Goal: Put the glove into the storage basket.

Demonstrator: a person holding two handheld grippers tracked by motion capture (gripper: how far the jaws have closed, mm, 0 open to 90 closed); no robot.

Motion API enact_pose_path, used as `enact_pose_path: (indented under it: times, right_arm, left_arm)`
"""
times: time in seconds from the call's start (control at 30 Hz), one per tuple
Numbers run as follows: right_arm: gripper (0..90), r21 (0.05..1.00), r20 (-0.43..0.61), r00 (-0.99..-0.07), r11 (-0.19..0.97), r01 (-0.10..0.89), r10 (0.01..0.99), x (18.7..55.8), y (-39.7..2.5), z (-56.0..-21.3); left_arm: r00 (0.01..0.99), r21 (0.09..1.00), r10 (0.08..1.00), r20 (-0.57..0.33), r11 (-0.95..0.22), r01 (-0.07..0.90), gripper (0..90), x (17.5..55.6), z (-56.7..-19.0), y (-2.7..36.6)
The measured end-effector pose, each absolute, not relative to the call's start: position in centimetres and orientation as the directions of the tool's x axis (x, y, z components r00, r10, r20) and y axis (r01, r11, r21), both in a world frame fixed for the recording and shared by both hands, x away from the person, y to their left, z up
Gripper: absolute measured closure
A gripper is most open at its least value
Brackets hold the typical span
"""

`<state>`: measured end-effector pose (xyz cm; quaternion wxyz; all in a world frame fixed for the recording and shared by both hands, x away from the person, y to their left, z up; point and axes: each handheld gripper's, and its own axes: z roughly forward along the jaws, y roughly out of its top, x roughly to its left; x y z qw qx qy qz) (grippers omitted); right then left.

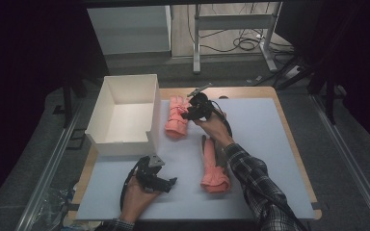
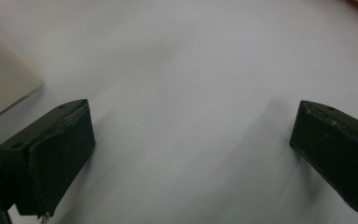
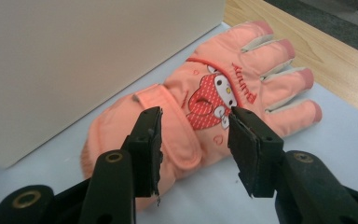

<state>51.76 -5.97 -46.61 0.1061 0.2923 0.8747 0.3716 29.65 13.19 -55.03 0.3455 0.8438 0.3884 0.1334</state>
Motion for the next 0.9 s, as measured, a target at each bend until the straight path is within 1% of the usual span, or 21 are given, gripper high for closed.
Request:
enact_pose_path:
  times: [0.23,0.5,0.57,0.67,0.7,0.77,0.8,0.87,0.9]
  right_arm:
    - [54.4,0.706,0.034,-0.797,0.55,0.447,0.604,53.3,-4.4,-46.9]
    - [49.2,0.685,0.028,-0.78,0.556,0.47,0.625,54.8,-2.7,-47.8]
    - [46.6,0.672,0.04,-0.771,0.554,0.491,0.635,55.4,-2.3,-48.5]
    - [46.4,0.663,0.042,-0.771,0.559,0.498,0.636,55.7,-2.2,-48.9]
    - [46.9,0.649,0.027,-0.766,0.572,0.502,0.643,56.0,-2.0,-49.3]
    - [48.6,0.64,0.029,-0.764,0.575,0.509,0.644,56.0,-2.0,-49.5]
    - [53.7,0.619,0.03,-0.763,0.587,0.522,0.646,56.2,-1.8,-50.0]
    - [58.6,0.609,0.029,-0.761,0.592,0.528,0.648,56.2,-1.7,-50.2]
    - [58.6,0.609,0.029,-0.761,0.592,0.528,0.648,56.2,-1.7,-50.2]
  left_arm:
    - [0.663,0.687,0.748,-0.043,-0.46,0.563,0.0,29.6,-55.0,13.2]
    - [0.663,0.687,0.747,-0.043,-0.46,0.563,0.0,29.6,-55.0,13.2]
    - [0.663,0.687,0.747,-0.043,-0.46,0.563,0.0,29.7,-55.0,13.2]
    - [0.663,0.687,0.747,-0.042,-0.46,0.562,0.0,29.7,-55.0,13.2]
    - [0.663,0.687,0.747,-0.042,-0.46,0.562,0.0,29.7,-55.0,13.2]
    - [0.663,0.687,0.747,-0.043,-0.46,0.562,0.0,29.6,-55.0,13.2]
    - [0.663,0.687,0.747,-0.043,-0.46,0.562,0.0,29.7,-55.0,13.2]
    - [0.664,0.687,0.747,-0.042,-0.46,0.562,0.0,29.7,-55.0,13.2]
    - [0.664,0.687,0.747,-0.042,-0.46,0.562,0.0,29.7,-55.0,13.2]
